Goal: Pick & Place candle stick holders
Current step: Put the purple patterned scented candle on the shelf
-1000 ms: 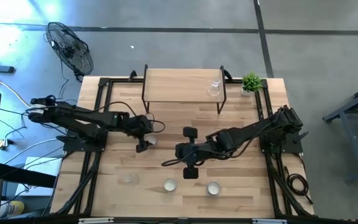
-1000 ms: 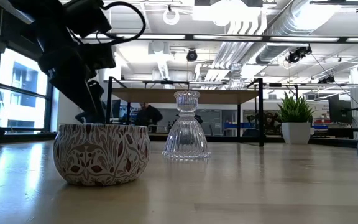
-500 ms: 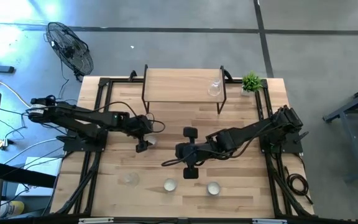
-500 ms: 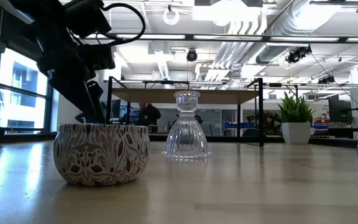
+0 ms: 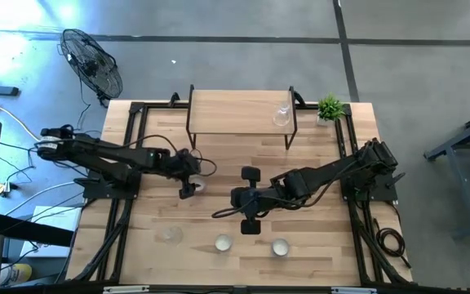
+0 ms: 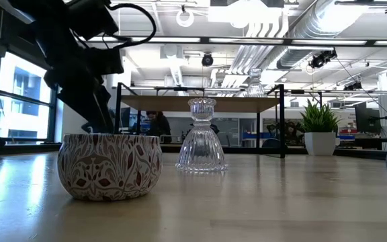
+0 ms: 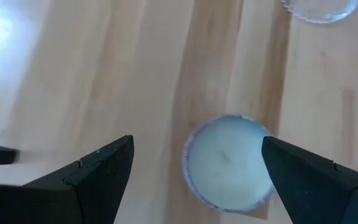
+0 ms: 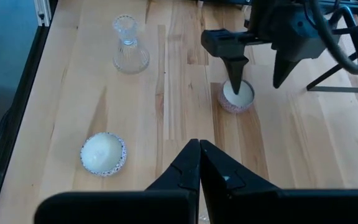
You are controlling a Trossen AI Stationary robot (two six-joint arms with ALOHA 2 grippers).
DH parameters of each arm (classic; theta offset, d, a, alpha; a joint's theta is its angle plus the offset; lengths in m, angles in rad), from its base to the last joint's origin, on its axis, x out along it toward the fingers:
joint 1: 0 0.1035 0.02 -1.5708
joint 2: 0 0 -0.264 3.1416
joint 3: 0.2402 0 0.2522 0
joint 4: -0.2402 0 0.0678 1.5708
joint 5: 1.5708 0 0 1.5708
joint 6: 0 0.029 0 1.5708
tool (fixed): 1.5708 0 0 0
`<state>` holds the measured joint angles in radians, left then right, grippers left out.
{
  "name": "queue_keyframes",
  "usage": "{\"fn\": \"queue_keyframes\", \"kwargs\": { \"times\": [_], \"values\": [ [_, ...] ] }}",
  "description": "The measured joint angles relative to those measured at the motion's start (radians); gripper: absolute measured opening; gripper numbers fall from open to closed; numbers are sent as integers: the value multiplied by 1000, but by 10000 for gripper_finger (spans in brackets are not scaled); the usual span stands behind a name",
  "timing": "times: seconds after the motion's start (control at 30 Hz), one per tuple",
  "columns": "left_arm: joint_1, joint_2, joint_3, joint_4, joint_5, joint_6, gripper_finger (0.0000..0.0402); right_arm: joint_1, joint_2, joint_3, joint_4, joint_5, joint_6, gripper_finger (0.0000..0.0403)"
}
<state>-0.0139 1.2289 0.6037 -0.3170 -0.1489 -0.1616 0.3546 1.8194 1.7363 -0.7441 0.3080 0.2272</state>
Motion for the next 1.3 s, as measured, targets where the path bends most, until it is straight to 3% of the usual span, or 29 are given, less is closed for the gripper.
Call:
{"fn": "queue_keyframes", "kwargs": {
  "times": [0.13,0.47,0.7,1.0,1.3],
  "values": [
    [-36,0,0,0,-85,0,349,0,0,0,0,0,0,1],
    [-81,0,0,-1,-178,-44,349,0,0,0,0,0,0,1],
    [-80,0,0,-16,-167,-56,349,0,0,0,0,0,10,1],
    [-79,0,0,-23,67,-18,349,0,0,0,0,0,8,1],
    [-78,-1,0,-24,-16,-18,349,0,0,0,0,0,8,1]
  ]
}}
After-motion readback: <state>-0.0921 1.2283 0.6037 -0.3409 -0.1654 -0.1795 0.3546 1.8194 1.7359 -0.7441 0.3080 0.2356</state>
